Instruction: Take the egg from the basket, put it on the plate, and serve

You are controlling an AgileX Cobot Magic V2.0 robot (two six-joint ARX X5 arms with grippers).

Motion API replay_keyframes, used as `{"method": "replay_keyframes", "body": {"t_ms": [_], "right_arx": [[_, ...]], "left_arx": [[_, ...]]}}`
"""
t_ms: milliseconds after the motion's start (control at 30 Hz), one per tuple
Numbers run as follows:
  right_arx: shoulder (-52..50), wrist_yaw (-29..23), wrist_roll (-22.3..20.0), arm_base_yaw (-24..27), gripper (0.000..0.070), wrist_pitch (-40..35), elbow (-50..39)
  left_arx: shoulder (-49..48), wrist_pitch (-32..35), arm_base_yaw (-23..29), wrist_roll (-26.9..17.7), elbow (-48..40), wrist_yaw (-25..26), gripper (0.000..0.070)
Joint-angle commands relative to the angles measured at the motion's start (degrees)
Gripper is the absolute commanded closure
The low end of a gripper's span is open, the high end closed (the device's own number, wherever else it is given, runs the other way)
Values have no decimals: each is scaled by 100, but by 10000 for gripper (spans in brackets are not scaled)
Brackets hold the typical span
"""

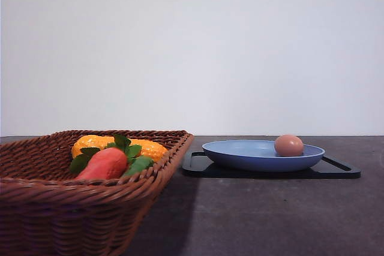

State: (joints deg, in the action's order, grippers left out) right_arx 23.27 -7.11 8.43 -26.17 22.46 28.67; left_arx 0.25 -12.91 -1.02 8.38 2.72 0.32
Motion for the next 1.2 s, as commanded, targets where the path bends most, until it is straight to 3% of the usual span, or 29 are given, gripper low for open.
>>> {"method": "replay_keyframes", "body": {"t_ms": [0,100,200,333,400,533,733,967,1167], "right_arx": [[9,-11,70,-26,700,-57,59],[9,-50,-7,-28,700,-53,59],[9,-425,-590,-20,700,-105,59],[-236,-1067,-878,74,700,-105,38],[-454,-1079,-1166,313,700,-126,-34],[-964,-437,-1485,1052,700,-562,-523],[-1701,442,-1512,1950,700,-1169,-1545],[-2182,1225,-1464,2288,700,-1350,-2440],[-2306,1722,-1072,2425,700,-1253,-2813]], "left_arx": [[-9,-81,4,26,-136,26,700],[-9,-81,4,26,-136,24,700],[-9,-81,4,26,-136,24,700],[-9,-81,4,26,-136,24,700],[-9,-81,4,26,-136,26,700],[-9,-81,4,26,-136,24,700],[-9,-79,4,26,-136,26,700],[-9,-81,4,26,-136,24,700],[-9,-80,4,26,-135,24,700]]}}
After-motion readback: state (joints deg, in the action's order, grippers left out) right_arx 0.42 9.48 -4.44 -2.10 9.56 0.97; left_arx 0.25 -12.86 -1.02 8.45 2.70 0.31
